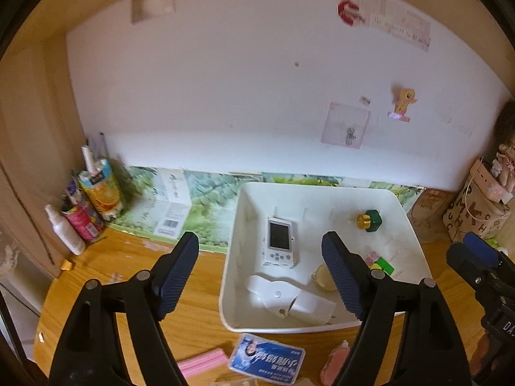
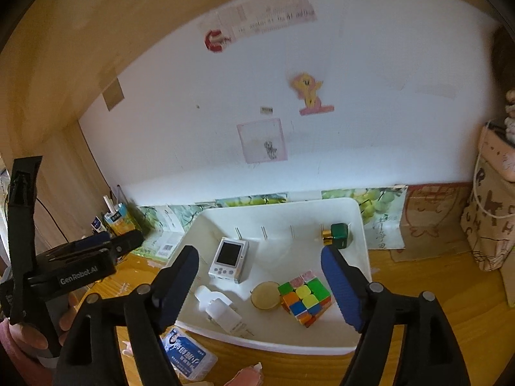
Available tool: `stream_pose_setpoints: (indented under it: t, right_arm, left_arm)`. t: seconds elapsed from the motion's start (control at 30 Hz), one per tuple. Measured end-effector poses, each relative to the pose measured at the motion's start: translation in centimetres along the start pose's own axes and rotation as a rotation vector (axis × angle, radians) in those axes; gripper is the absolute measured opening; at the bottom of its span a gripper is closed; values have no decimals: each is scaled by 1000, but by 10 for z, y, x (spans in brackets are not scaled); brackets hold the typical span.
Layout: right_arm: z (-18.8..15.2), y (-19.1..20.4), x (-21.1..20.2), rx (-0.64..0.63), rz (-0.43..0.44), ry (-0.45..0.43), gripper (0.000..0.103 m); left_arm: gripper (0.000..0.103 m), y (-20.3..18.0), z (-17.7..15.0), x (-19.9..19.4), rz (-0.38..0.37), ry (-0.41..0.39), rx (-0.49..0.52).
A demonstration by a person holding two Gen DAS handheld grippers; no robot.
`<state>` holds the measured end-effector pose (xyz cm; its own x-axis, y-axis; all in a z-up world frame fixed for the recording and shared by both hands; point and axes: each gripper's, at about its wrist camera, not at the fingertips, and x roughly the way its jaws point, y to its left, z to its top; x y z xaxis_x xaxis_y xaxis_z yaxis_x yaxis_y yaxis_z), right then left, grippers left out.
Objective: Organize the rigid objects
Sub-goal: 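Open both tools to drop the device and adapter into the bin, then withdraw both tools from the bin toward the remaining items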
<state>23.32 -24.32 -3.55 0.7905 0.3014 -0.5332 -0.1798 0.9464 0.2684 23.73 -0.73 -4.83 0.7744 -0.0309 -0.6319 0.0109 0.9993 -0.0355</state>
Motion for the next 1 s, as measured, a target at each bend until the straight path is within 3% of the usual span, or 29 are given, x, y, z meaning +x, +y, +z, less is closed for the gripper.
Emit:
stream_pose_setpoints:
  t: [0.23, 0.53, 0.83, 1.0]
  right_arm:
    - [-13, 16, -36, -22, -20, -39, 80]
    - [-41, 33, -85, -12, -67, -132, 81]
    - [-66, 44, -116, -23, -105, -159, 81]
    - [-74, 48, -124, -50, -74, -134, 81]
  left_arm:
    - [82, 16, -15, -42, -11, -78, 6]
    - [82, 46, -43, -87, -10, -152, -62]
    - [82, 70, -75, -117, -30, -131, -115]
    - [82, 74, -95, -137, 32, -123, -99]
